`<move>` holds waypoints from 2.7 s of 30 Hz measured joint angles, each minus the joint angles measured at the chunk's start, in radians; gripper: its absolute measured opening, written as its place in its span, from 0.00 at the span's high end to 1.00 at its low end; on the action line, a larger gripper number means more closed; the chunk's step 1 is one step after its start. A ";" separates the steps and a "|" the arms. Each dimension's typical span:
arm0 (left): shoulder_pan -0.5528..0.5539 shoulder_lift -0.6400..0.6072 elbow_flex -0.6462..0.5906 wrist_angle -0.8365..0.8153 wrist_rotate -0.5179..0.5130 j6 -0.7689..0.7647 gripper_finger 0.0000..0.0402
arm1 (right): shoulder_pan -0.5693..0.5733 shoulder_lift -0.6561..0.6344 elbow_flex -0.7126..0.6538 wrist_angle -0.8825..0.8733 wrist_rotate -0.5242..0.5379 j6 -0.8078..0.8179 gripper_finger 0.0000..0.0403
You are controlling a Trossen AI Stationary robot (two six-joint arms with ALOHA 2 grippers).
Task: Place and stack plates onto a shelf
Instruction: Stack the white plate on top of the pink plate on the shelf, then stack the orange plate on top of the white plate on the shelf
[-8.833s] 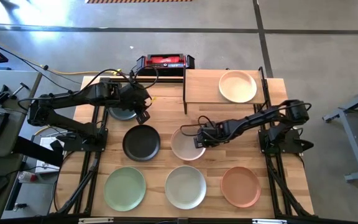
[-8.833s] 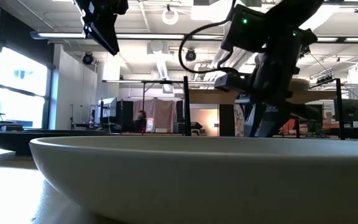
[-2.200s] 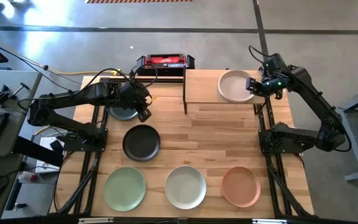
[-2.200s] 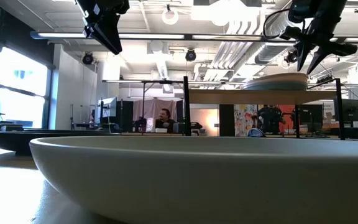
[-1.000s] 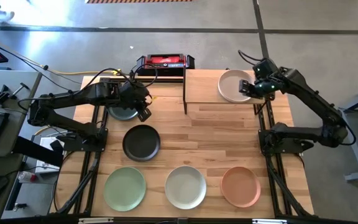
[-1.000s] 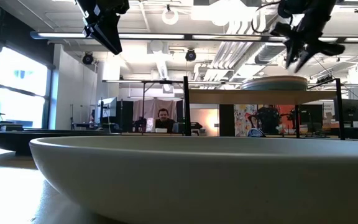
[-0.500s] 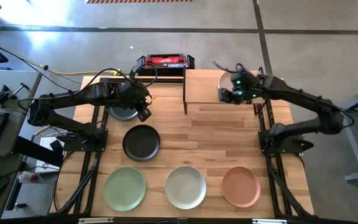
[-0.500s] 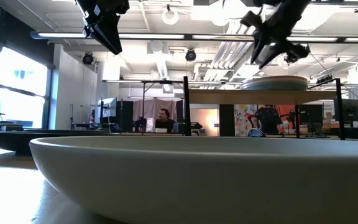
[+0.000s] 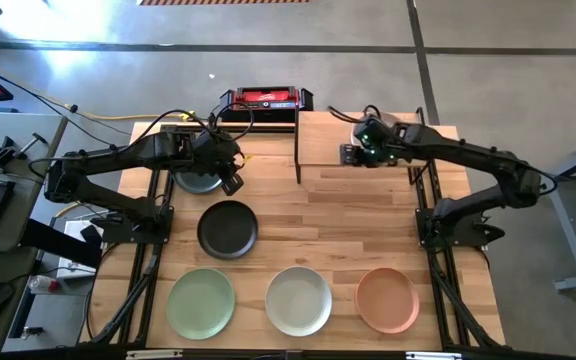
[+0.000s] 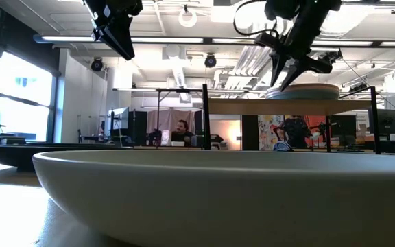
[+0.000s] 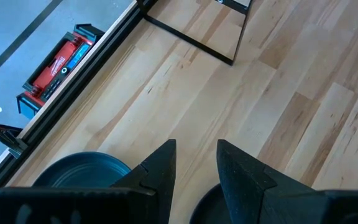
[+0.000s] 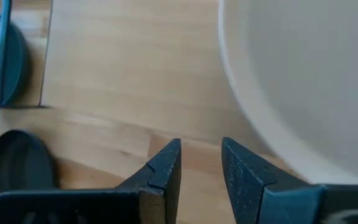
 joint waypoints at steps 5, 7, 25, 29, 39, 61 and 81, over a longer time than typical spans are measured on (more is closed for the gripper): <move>0.000 0.000 0.000 0.000 0.000 0.000 0.74 | -0.043 -0.001 0.000 -0.063 0.036 -0.008 0.77; 0.000 0.000 0.000 0.000 0.000 0.000 0.74 | -0.059 -0.001 0.000 -0.094 0.039 -0.010 0.77; -0.003 0.000 0.000 -0.168 0.097 -0.112 0.74 | 0.031 -0.002 0.000 0.122 -0.195 -0.096 0.77; -0.038 0.000 0.000 -0.241 0.135 -0.154 0.74 | 0.100 -0.002 0.000 0.220 -0.205 -0.061 0.77; -0.222 0.000 0.000 -0.273 0.155 -0.246 0.74 | 0.285 -0.003 0.000 0.265 -0.155 0.058 0.77; -0.436 0.000 0.000 -0.190 0.131 -0.514 0.74 | 0.793 -0.003 0.000 0.127 -0.031 -0.010 0.77; -0.436 0.029 0.000 -0.187 0.067 -0.800 0.74 | 1.017 0.174 0.002 -0.039 -0.057 -0.577 0.77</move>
